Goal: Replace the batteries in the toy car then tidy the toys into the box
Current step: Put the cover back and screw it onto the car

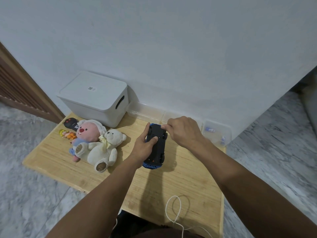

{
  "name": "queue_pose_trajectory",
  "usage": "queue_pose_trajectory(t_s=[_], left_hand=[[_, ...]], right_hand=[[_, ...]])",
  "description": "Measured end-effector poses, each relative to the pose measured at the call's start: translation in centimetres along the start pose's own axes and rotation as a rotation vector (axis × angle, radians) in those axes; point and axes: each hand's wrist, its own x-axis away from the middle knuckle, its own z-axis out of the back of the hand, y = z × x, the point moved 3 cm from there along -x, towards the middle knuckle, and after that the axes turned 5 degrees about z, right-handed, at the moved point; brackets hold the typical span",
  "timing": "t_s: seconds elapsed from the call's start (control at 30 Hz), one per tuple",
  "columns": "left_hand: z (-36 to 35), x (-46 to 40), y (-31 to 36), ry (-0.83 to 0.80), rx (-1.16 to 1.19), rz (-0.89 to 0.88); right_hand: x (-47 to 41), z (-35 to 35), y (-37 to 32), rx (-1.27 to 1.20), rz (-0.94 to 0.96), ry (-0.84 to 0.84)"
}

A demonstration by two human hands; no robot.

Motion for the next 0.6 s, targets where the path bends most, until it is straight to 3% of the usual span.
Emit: queue_pose_trajectory(t_s=[0.23, 0.5, 0.6], left_hand=[[0.0, -0.4, 0.2, 0.019, -0.013, -0.012], [-0.2, -0.3, 1.0, 0.004, -0.031, -0.033], [-0.4, -0.3, 1.3, -0.002, -0.038, -0.033]], right_hand=[[-0.1, 0.3, 0.0, -0.11, 0.126, 0.019], [0.2, 1.0, 0.3, 0.021, 0.011, 0.008], [0.0, 0.9, 0.6, -0.053, -0.006, 0.018]])
